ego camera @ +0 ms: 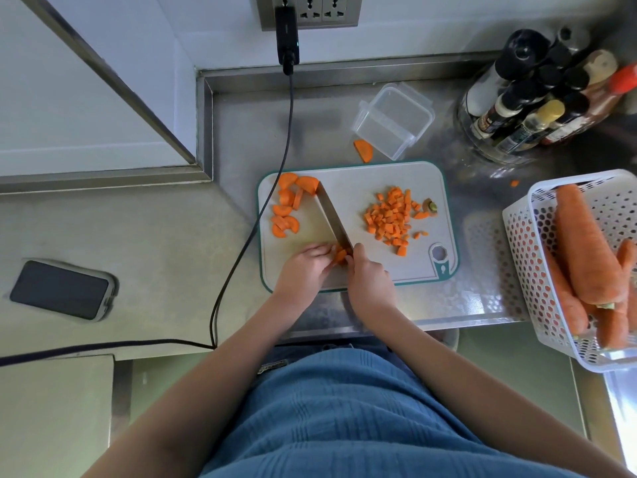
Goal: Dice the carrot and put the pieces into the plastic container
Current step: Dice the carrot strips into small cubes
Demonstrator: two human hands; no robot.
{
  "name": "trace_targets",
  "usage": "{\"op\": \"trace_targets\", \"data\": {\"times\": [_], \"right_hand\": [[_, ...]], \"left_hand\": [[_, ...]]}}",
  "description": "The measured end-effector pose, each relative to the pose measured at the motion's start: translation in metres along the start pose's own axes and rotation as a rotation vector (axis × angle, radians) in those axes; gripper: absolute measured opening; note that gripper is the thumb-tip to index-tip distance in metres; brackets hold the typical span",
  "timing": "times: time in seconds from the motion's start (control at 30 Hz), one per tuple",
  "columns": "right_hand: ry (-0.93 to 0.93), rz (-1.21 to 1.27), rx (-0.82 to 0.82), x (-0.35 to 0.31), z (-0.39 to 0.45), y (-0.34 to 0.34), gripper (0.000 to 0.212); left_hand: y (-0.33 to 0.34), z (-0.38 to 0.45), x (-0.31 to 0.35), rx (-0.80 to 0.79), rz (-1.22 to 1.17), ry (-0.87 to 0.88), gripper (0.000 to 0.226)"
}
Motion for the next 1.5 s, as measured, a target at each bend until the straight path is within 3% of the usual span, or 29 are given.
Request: {"op": "trace_targets", "data": {"times": [0.13, 0.3, 0.57, 1.5], "right_hand": [[-0.016, 0.074, 0.002, 0.012, 0.002, -0.012, 0.014], [-0.059, 0.164, 0.127, 0.023, -0.015, -0.032, 0.017], [-0.080, 0.197, 0.088, 0.009, -0.022, -0.020, 0.025], [-0.061, 0.098, -0.001, 0.001, -0.012, 0.000, 0.015]], "left_hand": [[-0.004, 0.001, -0.001, 0.013, -0.049, -0.025, 0.028], [-0.004, 0.003, -0.003, 0.018, -0.049, -0.019, 0.024], [-0.003, -0.005, -0.011, 0.045, -0.082, -0.053, 0.027], [-0.010, -0.003, -0.008, 0.053, -0.123, -0.057, 0.019]]}}
Point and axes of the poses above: each hand's wrist, its own z-axis towards the middle knuckle, its own y-axis out of the palm, x = y × z, the point moved 10 cm from there along z, towards the middle knuckle, and after that the axes turned 11 degrees about -x, right-handed, at the moved point
